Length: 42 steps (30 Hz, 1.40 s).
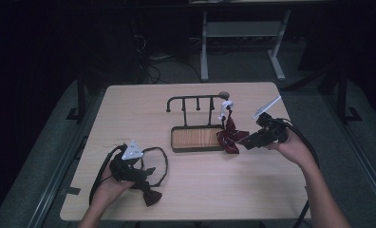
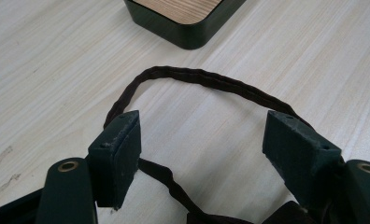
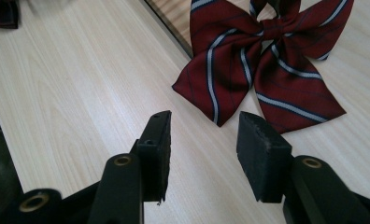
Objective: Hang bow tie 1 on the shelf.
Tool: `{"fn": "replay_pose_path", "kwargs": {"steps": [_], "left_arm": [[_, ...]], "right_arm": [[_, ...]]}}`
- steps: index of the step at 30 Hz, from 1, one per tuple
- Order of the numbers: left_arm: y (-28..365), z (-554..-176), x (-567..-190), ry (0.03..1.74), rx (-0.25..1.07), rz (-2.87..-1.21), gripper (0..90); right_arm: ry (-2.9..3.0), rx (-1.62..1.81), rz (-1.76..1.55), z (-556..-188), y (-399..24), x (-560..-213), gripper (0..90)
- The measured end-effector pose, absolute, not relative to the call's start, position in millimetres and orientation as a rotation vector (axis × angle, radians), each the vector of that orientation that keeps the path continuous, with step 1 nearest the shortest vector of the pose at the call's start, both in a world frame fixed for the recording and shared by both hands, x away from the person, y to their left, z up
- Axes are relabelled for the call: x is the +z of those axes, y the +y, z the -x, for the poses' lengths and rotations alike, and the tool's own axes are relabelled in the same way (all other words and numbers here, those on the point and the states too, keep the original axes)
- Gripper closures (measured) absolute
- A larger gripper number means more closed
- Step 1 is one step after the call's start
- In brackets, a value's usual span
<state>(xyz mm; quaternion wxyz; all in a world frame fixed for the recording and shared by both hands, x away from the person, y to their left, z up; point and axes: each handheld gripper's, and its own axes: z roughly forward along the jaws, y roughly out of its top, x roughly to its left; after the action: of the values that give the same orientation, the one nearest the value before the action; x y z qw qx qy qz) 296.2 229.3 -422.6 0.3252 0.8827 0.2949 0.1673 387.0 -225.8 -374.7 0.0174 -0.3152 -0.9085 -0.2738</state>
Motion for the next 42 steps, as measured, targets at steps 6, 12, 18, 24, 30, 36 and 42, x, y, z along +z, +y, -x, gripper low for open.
{"fn": "replay_pose_path", "kwargs": {"steps": [6, 12, 18, 24, 30, 36, 42], "left_arm": [[229.3, -295.9, -423.2, 0.785, 0.435, -2.309, 28.6], [229.4, -296.1, -422.9, 0.782, 0.434, -2.316, 28.7], [229.6, -296.2, -422.7, 0.784, 0.436, -2.313, 28.7], [229.2, -296.0, -422.7, 0.781, 0.438, -2.316, 28.7], [229.1, -296.1, -422.9, 0.78, 0.436, -2.318, 28.7], [228.1, -296.1, -423.9, 0.781, 0.436, -2.321, 28.7], [228.7, -297.2, -425.4, 0.787, 0.435, -2.327, 28.7]], "right_arm": [[-2.806, -0.865, 0.986, -379.3, -230.1, -386.2, 52.7], [-2.784, -0.886, 1.002, -373.0, -234.1, -392.8, 51.3], [-2.785, -0.889, 1.002, -364.4, -236.3, -400.1, 49.4], [-2.772, -0.897, 1.003, -357.3, -238.3, -406.9, 48.3], [-2.768, -0.907, 1.016, -349.9, -239.1, -414.4, 47.5], [-2.763, -0.931, 1.019, -344.9, -239.9, -418.7, 46.7], [-2.75, -0.966, 1.025, -341.9, -241.6, -424.1, 46.6]]}}
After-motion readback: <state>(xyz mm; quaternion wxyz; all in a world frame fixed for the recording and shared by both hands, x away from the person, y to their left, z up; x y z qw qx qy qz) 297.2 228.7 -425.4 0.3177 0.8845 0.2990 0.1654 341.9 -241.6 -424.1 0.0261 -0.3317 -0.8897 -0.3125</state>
